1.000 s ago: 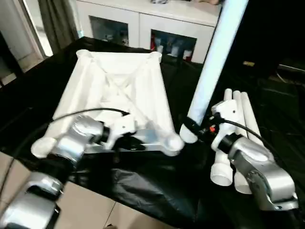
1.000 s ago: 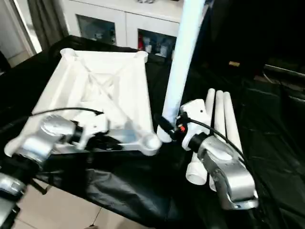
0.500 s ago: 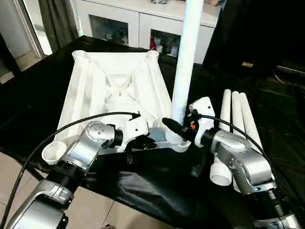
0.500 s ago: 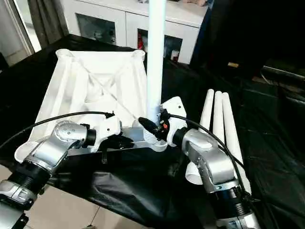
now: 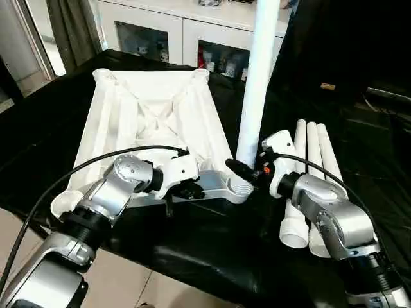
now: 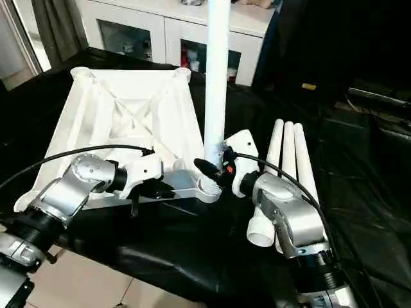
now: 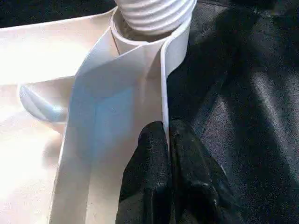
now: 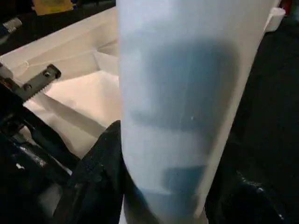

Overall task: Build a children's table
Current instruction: Pick table leg

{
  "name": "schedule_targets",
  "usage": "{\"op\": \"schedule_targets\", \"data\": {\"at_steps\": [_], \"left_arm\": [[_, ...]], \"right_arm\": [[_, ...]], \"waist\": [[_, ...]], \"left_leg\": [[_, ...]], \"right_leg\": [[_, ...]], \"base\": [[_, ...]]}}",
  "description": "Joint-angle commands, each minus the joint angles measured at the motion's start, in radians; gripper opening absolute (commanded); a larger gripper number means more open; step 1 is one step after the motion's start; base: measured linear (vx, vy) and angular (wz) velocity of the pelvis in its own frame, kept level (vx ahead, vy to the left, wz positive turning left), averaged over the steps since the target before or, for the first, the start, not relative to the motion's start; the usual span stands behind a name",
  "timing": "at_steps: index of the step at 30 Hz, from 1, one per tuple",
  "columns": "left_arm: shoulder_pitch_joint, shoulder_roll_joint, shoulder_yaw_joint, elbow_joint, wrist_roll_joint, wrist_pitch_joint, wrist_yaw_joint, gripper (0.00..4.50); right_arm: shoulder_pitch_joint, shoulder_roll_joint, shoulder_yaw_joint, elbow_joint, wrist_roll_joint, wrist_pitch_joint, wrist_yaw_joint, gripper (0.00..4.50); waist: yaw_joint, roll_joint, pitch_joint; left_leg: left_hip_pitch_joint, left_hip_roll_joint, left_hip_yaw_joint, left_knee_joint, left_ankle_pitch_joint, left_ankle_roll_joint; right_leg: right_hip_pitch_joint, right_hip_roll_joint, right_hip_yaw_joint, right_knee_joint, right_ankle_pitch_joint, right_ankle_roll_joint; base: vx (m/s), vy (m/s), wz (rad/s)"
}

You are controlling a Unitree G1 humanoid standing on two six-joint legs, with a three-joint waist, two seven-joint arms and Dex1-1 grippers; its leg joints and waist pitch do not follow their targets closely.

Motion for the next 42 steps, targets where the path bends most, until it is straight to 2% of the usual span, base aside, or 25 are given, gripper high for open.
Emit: {"op": "schedule_targets", "data": {"at_steps": [1, 2, 7, 9, 10, 15, 21, 24, 27, 29, 30, 33, 34, 35, 38, 42], "left_arm": [[0.008, 0.02, -0.037, 0.037, 0.052, 0.016, -0.014, 0.0], [0.007, 0.016, -0.038, 0.034, 0.052, 0.017, -0.014, 0.0], [0.002, 0.008, -0.036, 0.032, 0.045, 0.016, -0.012, 0.0], [0.002, 0.007, -0.034, 0.032, 0.042, 0.012, -0.013, 0.0], [0.003, 0.008, -0.034, 0.029, 0.041, 0.012, -0.014, 0.0], [0.009, 0.015, -0.033, 0.019, 0.038, 0.015, -0.021, 0.0], [0.014, 0.023, -0.028, 0.02, 0.034, 0.012, -0.023, 0.0], [0.014, 0.024, -0.028, 0.02, 0.035, 0.008, -0.022, 0.0], [0.015, 0.026, -0.028, 0.024, 0.038, 0.0, -0.018, 0.0], [0.014, 0.026, -0.027, 0.027, 0.039, -0.002, -0.017, 0.0], [0.013, 0.026, -0.026, 0.033, 0.04, -0.007, -0.016, 0.0], [0.009, 0.026, -0.025, 0.042, 0.042, -0.014, -0.015, 0.0], [0.007, 0.026, -0.024, 0.045, 0.043, -0.016, -0.014, 0.0], [0.005, 0.026, -0.024, 0.049, 0.044, -0.018, -0.013, 0.0], [0.002, 0.027, -0.023, 0.054, 0.045, -0.022, -0.011, 0.0], [0.0, 0.03, -0.023, 0.058, 0.047, -0.027, -0.009, 0.0]], "right_arm": [[-0.031, 0.003, -0.003, 0.021, -0.002, -0.01, 0.007, 1.89], [-0.042, 0.008, 0.004, 0.051, -0.01, -0.02, 0.012, 1.89], [-0.068, 0.023, 0.004, 0.11, -0.015, -0.036, 0.017, 1.89], [-0.083, 0.034, -0.002, 0.149, -0.014, -0.047, 0.017, 1.89], [-0.089, 0.039, -0.004, 0.166, -0.015, -0.051, 0.017, 1.89], [-0.099, 0.049, -0.014, 0.212, -0.016, -0.068, 0.026, 1.89], [-0.046, 0.065, -0.076, 0.21, 0.047, -0.075, 0.047, 1.89], [-0.016, 0.069, -0.095, 0.21, 0.061, -0.094, 0.048, 1.89], [0.028, 0.078, -0.119, 0.204, 0.078, -0.124, 0.047, 1.89], [0.041, 0.082, -0.127, 0.2, 0.083, -0.131, 0.046, 1.89], [0.064, 0.092, -0.143, 0.196, 0.09, -0.147, 0.044, 1.89], [0.099, 0.11, -0.155, 0.198, 0.099, -0.185, 0.044, 1.89], [0.11, 0.117, -0.156, 0.204, 0.098, -0.205, 0.041, 1.88], [0.119, 0.123, -0.156, 0.216, 0.092, -0.229, 0.036, 1.88], [0.133, 0.136, -0.158, 0.242, 0.084, -0.271, 0.029, 1.88], [0.166, 0.163, -0.158, 0.292, 0.061, -0.368, 0.026, 1.88]], "waist": [[0.003, 0.009, -0.052], [0.002, 0.005, -0.051], [0.003, 0.005, -0.047], [0.001, 0.007, -0.045], [0.0, 0.009, -0.044], [-0.003, 0.01, -0.042], [0.0, 0.011, -0.045], [0.006, 0.013, -0.049], [0.008, 0.014, -0.05], [0.011, 0.016, -0.051], [0.011, 0.02, -0.053], [0.01, 0.018, -0.052], [0.01, 0.023, -0.053], [0.01, 0.023, -0.053], [0.011, 0.027, -0.051], [0.011, 0.027, -0.049]], "left_leg": [[0.0, 0.044, -0.014, -0.089, -0.125, -0.017], [0.001, 0.043, -0.012, -0.088, -0.128, -0.017], [-0.001, 0.044, -0.013, -0.09, -0.13, -0.014], [-0.001, 0.044, -0.014, -0.092, -0.146, -0.016], [0.001, 0.045, -0.014, -0.093, -0.173, -0.022], [0.0, 0.046, -0.016, -0.097, -0.193, -0.027], [0.001, 0.046, -0.013, -0.098, -0.157, -0.012], [0.0, 0.045, -0.011, -0.098, -0.113, 0.001], [0.001, 0.046, -0.01, -0.098, -0.108, 0.003], [0.002, 0.048, -0.01, -0.099, -0.109, 0.004], [0.002, 0.048, -0.012, -0.1, -0.109, 0.0], [0.002, 0.048, -0.011, -0.101, -0.127, -0.001], [0.001, 0.048, -0.012, -0.101, -0.128, -0.004], [0.001, 0.048, -0.012, -0.101, -0.128, -0.004], [0.003, 0.048, -0.013, -0.104, -0.152, -0.01], [0.002, 0.049, -0.014, -0.109, -0.188, -0.015]], "right_leg": [[0.049, -0.071, 0.041, -0.079, -0.079, -0.234], [0.047, -0.071, 0.042, -0.08, -0.083, -0.235], [0.047, -0.073, 0.043, -0.083, -0.102, -0.229], [0.045, -0.073, 0.042, -0.085, -0.125, -0.227], [0.042, -0.075, 0.044, -0.09, -0.172, -0.222], [0.039, -0.074, 0.044, -0.094, -0.209, -0.208], [0.042, -0.074, 0.044, -0.093, -0.142, -0.218], [0.047, -0.073, 0.042, -0.088, -0.067, -0.236], [0.047, -0.073, 0.041, -0.088, -0.051, -0.245], [0.049, -0.074, 0.041, -0.087, -0.037, -0.25], [0.049, -0.074, 0.039, -0.085, -0.032, -0.252], [0.05, -0.074, 0.04, -0.088, -0.04, -0.253], [0.05, -0.074, 0.04, -0.088, -0.034, -0.255], [0.05, -0.074, 0.04, -0.088, -0.034, -0.255], [0.048, -0.075, 0.04, -0.092, -0.068, -0.251], [0.046, -0.076, 0.042, -0.099, -0.129, -0.238]], "base": [[0.0, 0.0, 0.0], [0.0, 0.0, 0.0], [0.0, 0.0, 0.0], [0.0, 0.0, 0.0], [0.0, 0.0, 0.0], [0.0, 0.0, 0.0], [0.0, 0.0, 0.0], [0.0, 0.0, 0.0], [0.0, 0.0, 0.0], [0.0, 0.0, 0.0], [0.0, 0.0, 0.0], [0.0, 0.0, 0.0], [0.0, 0.0, 0.0], [0.0, 0.0, 0.0], [0.0, 0.0, 0.0], [0.0, 0.0, 0.0]]}}
